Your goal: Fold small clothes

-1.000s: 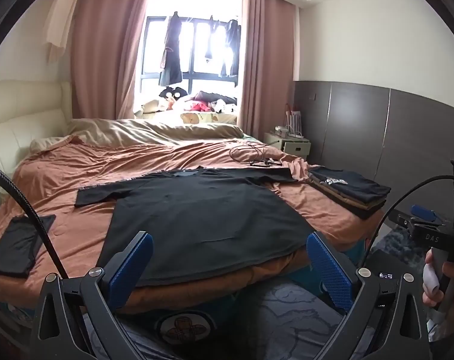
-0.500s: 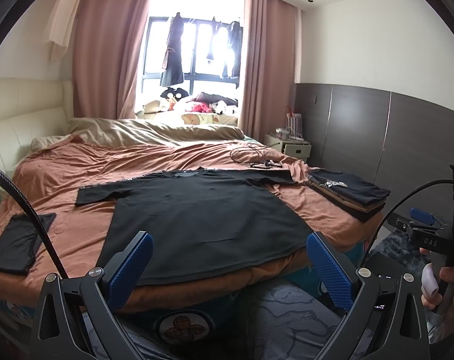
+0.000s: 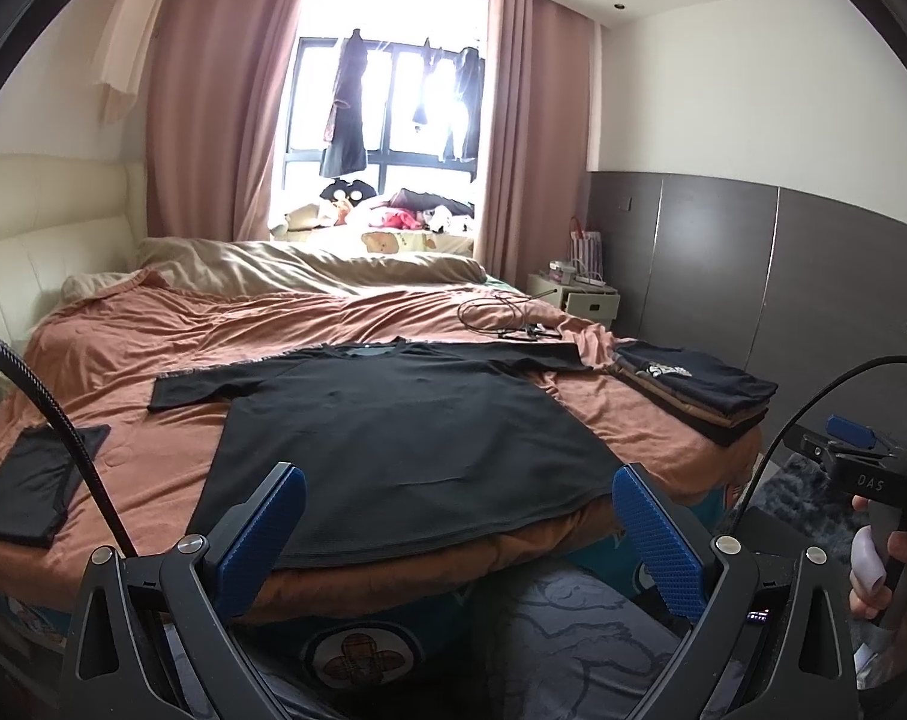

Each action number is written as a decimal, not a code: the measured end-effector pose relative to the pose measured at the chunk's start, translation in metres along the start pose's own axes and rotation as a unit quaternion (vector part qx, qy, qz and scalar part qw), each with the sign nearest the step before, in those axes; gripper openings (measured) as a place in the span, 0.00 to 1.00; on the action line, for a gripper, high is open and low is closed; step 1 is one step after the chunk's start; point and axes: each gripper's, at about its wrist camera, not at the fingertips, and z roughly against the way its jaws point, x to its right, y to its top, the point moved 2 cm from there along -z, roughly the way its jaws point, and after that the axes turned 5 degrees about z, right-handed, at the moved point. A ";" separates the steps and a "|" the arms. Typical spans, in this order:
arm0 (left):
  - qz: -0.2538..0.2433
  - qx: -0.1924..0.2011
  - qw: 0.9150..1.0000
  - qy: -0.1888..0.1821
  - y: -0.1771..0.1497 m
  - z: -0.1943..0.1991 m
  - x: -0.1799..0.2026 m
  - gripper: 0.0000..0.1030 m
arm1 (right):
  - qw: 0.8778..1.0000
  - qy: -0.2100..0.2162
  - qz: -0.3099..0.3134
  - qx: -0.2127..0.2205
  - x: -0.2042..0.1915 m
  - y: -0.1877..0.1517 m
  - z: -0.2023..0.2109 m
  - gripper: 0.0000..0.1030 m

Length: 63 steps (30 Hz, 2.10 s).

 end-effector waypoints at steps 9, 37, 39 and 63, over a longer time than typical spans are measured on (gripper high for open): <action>-0.002 0.000 1.000 0.000 0.000 0.003 -0.001 1.00 | 1.000 0.002 -0.006 -0.003 0.001 -0.004 0.000 1.00; 0.012 0.003 1.000 0.008 -0.006 -0.002 -0.012 1.00 | 1.000 0.004 0.017 0.004 -0.003 0.004 -0.010 1.00; 0.011 0.002 1.000 0.014 -0.005 -0.006 -0.015 1.00 | 1.000 0.008 0.020 0.003 -0.004 0.006 -0.014 1.00; 0.056 -0.012 0.996 0.072 0.036 -0.076 -0.103 1.00 | 0.997 0.063 0.036 -0.025 -0.030 0.044 -0.131 1.00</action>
